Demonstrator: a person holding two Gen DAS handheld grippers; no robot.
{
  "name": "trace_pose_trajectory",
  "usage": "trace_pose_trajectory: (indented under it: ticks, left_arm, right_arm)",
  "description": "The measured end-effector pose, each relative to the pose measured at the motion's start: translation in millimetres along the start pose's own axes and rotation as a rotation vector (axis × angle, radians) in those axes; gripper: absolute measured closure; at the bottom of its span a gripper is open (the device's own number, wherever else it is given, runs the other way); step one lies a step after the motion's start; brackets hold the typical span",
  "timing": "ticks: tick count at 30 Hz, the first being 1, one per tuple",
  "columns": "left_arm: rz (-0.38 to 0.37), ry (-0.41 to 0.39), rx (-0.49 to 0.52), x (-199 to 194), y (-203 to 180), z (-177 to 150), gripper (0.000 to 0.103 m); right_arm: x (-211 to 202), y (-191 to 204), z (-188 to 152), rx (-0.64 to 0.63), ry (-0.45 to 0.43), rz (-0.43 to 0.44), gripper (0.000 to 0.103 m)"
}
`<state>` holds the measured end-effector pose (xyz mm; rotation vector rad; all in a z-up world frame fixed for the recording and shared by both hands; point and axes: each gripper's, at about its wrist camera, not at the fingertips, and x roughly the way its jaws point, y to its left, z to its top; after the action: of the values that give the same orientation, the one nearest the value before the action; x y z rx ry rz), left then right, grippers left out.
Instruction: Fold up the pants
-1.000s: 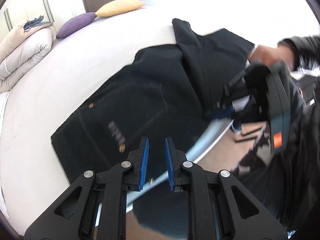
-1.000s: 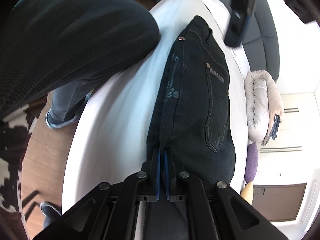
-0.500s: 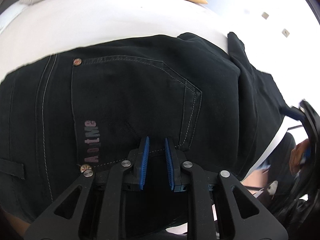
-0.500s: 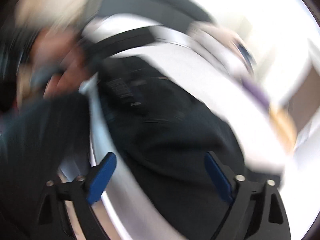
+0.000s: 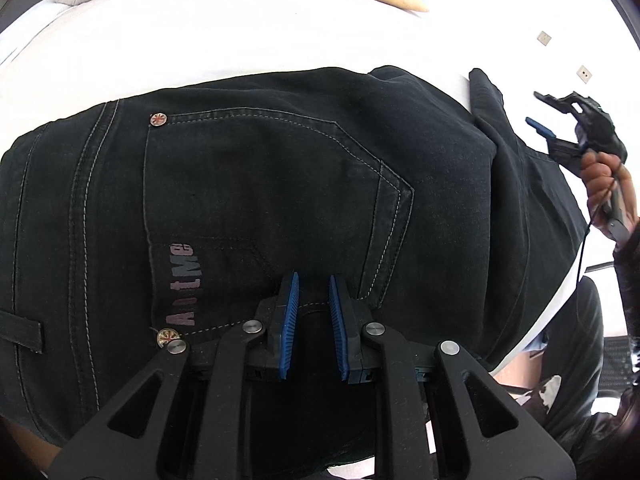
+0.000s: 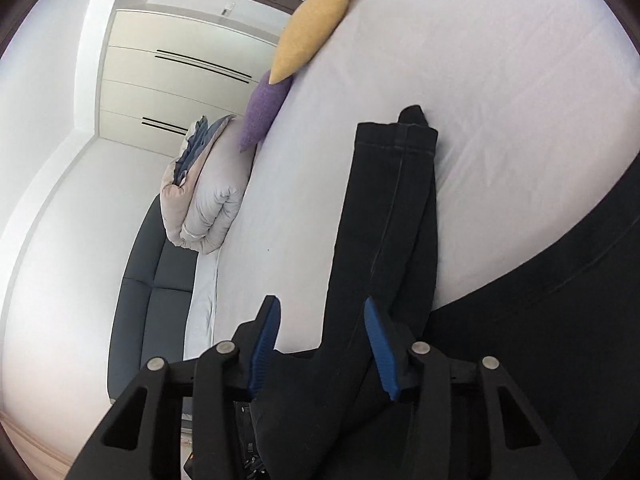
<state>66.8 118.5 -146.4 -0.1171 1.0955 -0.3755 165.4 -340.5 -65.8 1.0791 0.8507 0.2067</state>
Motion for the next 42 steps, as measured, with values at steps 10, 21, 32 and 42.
trace_pose_trajectory:
  ticks: [10, 21, 32, 42]
  left_arm:
    - [-0.008, -0.012, -0.026, -9.3, 14.1, -7.3, 0.087]
    - [-0.011, -0.011, -0.037, -12.4, 18.8, -8.2, 0.087]
    - [-0.013, 0.001, -0.047, -11.7, 19.4, -4.8, 0.087]
    - [-0.002, 0.027, -0.05, -12.2, 20.0, 3.9, 0.087]
  right_arm:
    - [26.1, -34.2, 18.1, 0.147, -0.02, -0.089, 0.057]
    - [46.3, -19.7, 46.9, 0.095, -0.066, -0.029, 0.096]
    - [-99.5, 2.2, 16.7, -0.034, -0.304, -0.061, 0.099]
    - [-183.0, -88.9, -76.2, 0.117, -0.394, -0.218, 0.099]
